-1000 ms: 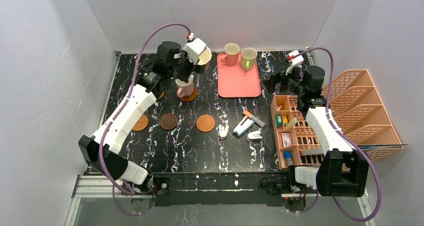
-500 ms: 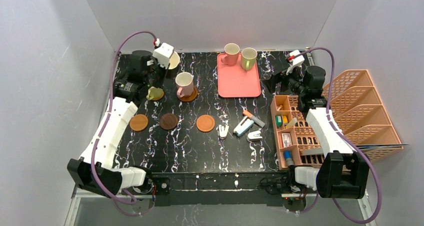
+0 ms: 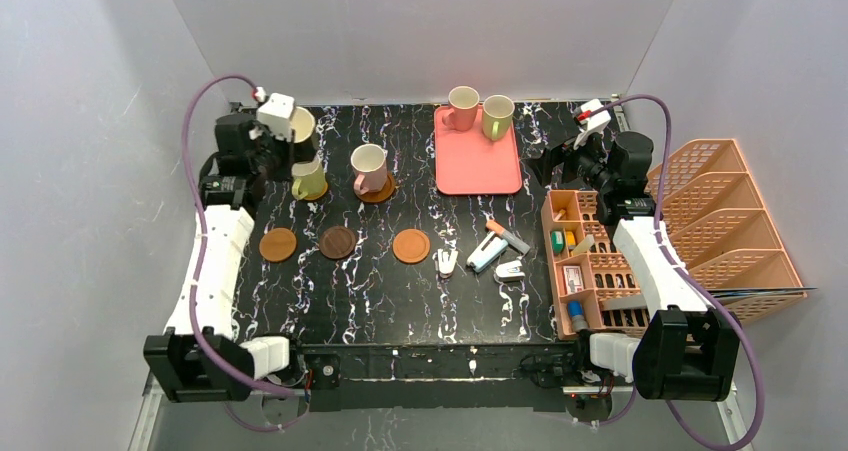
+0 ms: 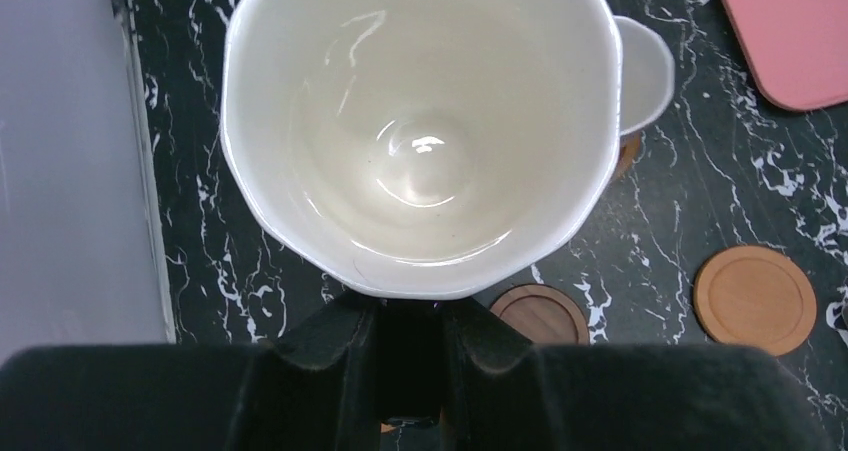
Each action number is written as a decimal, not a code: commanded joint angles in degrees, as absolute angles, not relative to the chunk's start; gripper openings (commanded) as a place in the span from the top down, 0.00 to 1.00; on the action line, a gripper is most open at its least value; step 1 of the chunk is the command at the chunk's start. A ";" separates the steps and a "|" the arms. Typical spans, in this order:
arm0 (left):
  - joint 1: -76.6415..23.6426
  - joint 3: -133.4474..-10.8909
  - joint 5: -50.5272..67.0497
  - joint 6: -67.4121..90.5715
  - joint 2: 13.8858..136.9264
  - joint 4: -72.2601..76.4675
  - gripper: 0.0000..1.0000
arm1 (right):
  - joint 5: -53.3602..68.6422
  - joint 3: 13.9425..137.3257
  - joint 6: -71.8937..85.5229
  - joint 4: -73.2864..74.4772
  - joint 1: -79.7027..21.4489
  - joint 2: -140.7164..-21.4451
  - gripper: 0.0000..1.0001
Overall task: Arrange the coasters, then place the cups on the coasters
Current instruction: Place the cup on the coaster.
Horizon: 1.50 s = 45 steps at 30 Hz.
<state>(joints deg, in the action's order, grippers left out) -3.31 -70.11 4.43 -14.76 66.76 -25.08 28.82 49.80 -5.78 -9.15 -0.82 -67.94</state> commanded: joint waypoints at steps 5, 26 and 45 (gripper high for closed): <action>18.26 -74.29 26.05 -7.18 69.96 -16.93 1.00 | 29.61 49.71 -5.34 -11.69 -0.67 -66.46 0.02; 34.28 -60.34 42.85 -24.85 69.88 -29.60 1.00 | 31.10 50.02 -5.14 -11.16 -0.69 -65.37 0.02; 35.33 -49.42 42.05 -37.44 58.30 -35.71 1.00 | 31.50 49.98 -5.01 -11.23 -0.70 -63.58 0.02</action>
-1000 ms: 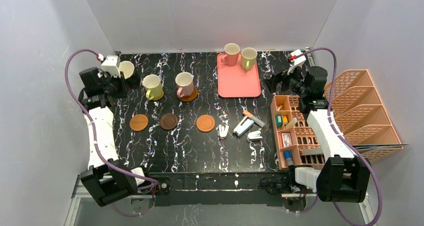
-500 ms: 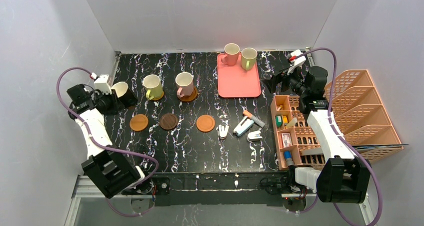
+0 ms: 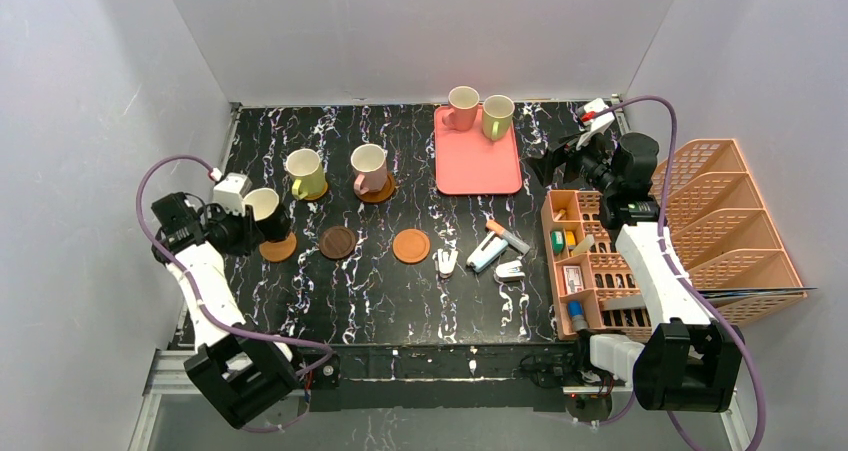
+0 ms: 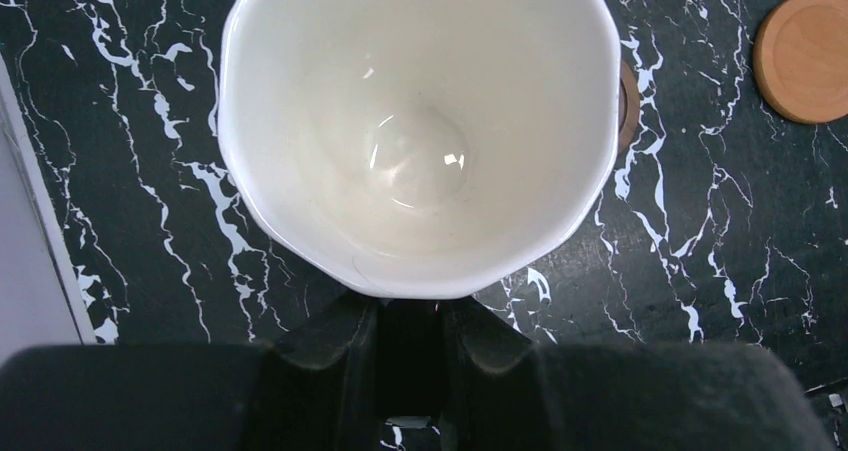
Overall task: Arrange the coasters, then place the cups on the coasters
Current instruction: Place the cup on the coaster.
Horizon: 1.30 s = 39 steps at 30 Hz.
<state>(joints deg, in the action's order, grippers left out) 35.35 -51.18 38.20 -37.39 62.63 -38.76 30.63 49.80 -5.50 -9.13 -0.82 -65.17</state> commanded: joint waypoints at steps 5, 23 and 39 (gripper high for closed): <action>35.32 -46.29 42.58 -33.85 57.79 -32.30 1.00 | 31.11 50.25 -5.00 -10.99 -0.65 -64.17 0.02; 35.32 -39.56 40.17 -26.48 50.34 -24.13 1.00 | 30.74 50.40 -6.10 -10.37 -0.66 -64.76 0.02; 35.31 -37.37 41.78 -25.82 51.00 -22.19 1.00 | 30.76 50.39 -6.24 -10.54 -0.59 -64.46 0.02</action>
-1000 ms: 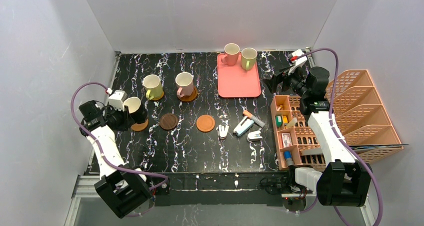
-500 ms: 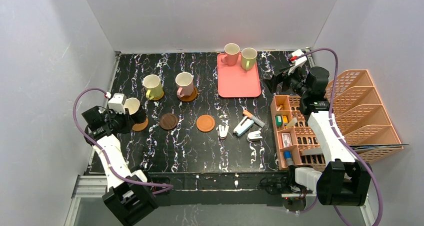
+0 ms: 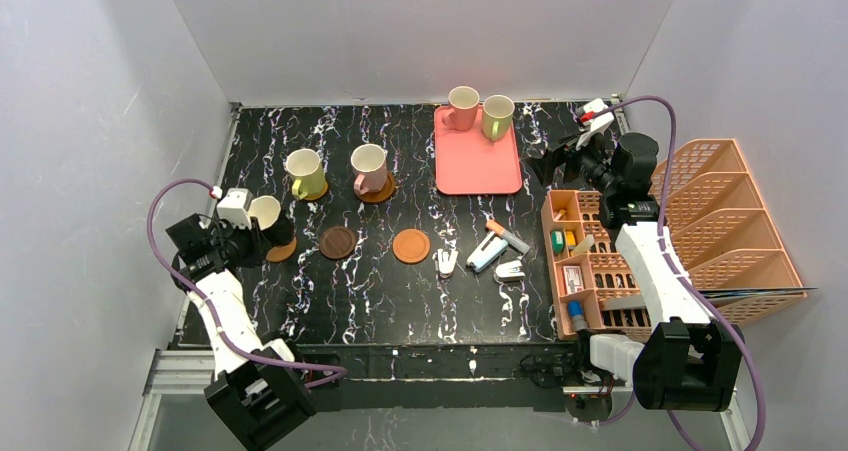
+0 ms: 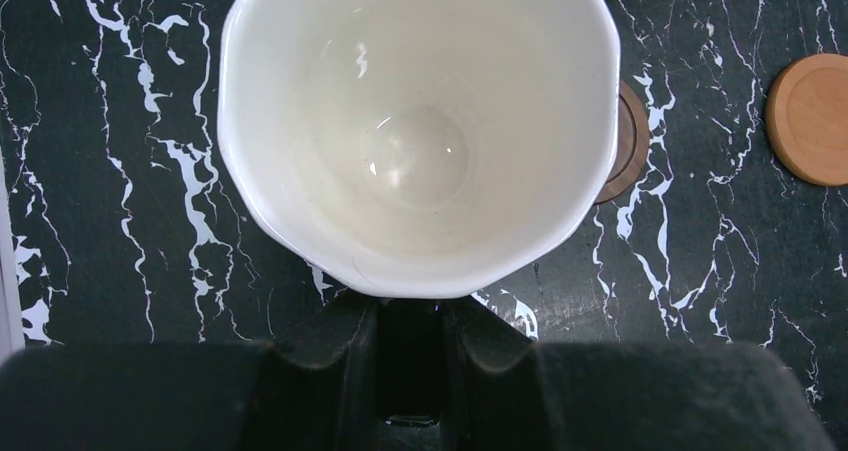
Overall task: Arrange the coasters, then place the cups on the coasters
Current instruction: Place the cup on the coaster.
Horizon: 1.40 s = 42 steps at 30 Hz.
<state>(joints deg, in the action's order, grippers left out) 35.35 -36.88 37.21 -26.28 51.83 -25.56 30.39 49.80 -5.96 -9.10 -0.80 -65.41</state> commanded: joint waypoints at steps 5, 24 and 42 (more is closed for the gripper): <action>35.26 -36.98 41.26 -25.75 50.40 -21.76 1.00 | 30.51 50.43 -6.33 -10.44 -0.61 -64.62 0.02; 35.33 -36.54 40.15 -25.92 52.81 -20.48 1.00 | 31.09 50.21 -6.40 -10.67 -0.50 -64.35 0.02; 35.29 -41.16 36.15 -27.90 57.30 -22.76 1.00 | 30.98 50.32 -6.50 -10.39 -0.51 -65.45 0.02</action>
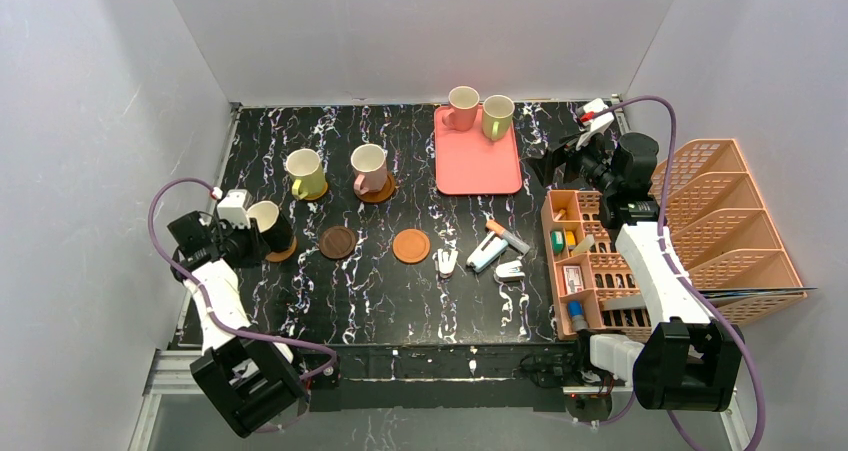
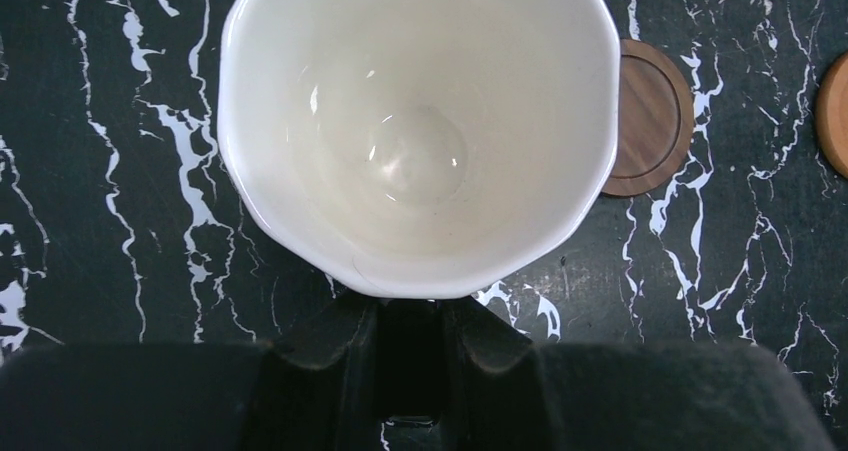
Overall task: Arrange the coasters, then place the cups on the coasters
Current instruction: Place the cup on the coaster.
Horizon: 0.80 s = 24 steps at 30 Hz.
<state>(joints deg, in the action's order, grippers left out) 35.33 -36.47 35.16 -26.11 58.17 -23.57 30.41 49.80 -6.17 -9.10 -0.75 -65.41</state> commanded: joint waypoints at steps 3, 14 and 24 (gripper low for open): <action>35.31 -40.73 35.94 -29.01 55.55 -23.17 1.00 | 31.04 50.24 -6.59 -10.49 -0.50 -64.97 0.02; 35.33 -34.95 37.10 -24.56 49.53 -17.62 1.00 | 31.17 50.17 -6.49 -10.64 -0.48 -64.86 0.02; 35.33 -34.12 38.07 -25.73 51.59 -17.53 1.00 | 31.24 50.18 -6.51 -10.72 -0.49 -64.28 0.02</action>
